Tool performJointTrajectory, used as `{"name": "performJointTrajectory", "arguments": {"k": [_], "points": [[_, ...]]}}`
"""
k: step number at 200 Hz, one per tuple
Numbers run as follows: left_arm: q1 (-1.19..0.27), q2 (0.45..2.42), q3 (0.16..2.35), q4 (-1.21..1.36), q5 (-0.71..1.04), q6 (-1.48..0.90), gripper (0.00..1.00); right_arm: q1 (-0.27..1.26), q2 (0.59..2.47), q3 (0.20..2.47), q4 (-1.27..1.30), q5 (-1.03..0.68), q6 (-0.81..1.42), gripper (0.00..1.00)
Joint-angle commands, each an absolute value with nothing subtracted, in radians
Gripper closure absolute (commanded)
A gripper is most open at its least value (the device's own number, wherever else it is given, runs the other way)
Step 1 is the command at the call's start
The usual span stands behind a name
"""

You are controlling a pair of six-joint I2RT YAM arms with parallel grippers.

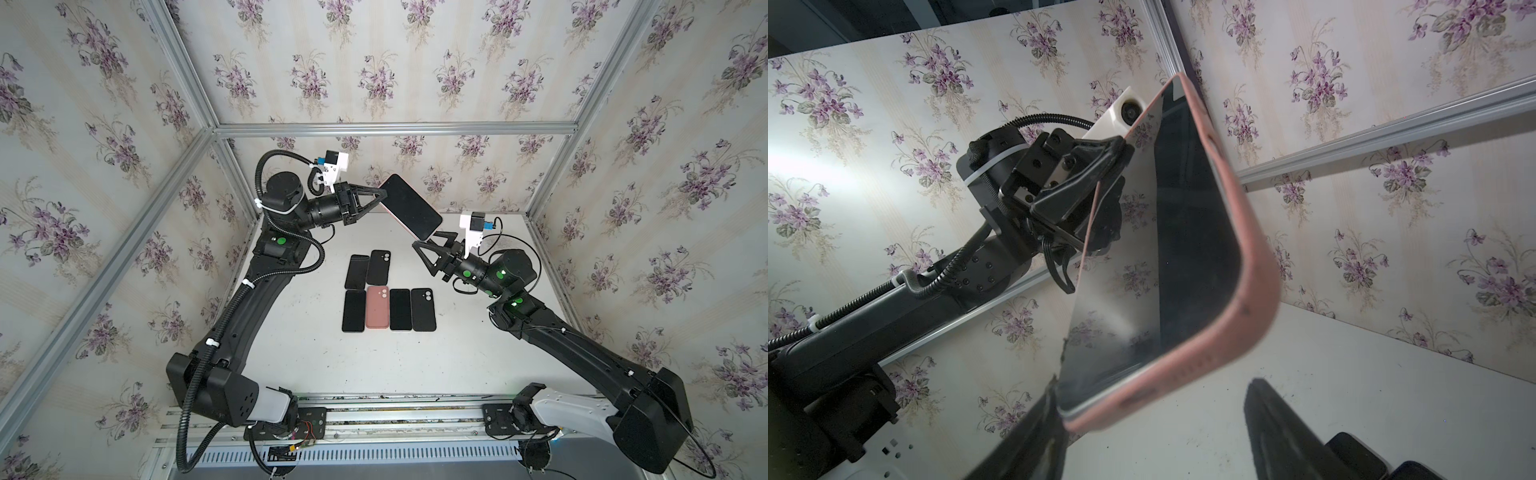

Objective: Take the phone out of the phone case

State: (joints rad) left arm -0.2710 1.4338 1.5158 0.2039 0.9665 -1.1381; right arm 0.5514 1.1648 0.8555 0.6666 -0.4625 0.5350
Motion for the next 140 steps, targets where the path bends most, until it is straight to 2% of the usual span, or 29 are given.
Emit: {"name": "performJointTrajectory", "arguments": {"k": [1,90,126,140], "points": [[-0.276,1.42,1.52,0.299,1.029,-1.187,1.0,0.545,1.176,0.854,0.712,-0.406,0.567,0.31],[-0.286,1.417,1.511,0.323,1.048,-1.211,1.0,0.483,1.226,0.863,0.801,-0.388,0.648,0.31],[-0.293,1.412,1.496,0.338,1.013,-1.248,1.0,0.466,1.262,0.867,0.861,-0.449,0.705,0.32],[-0.291,1.425,1.49,0.43,0.991,-1.332,1.0,0.466,1.254,0.853,0.857,-0.502,0.728,0.31]]}}
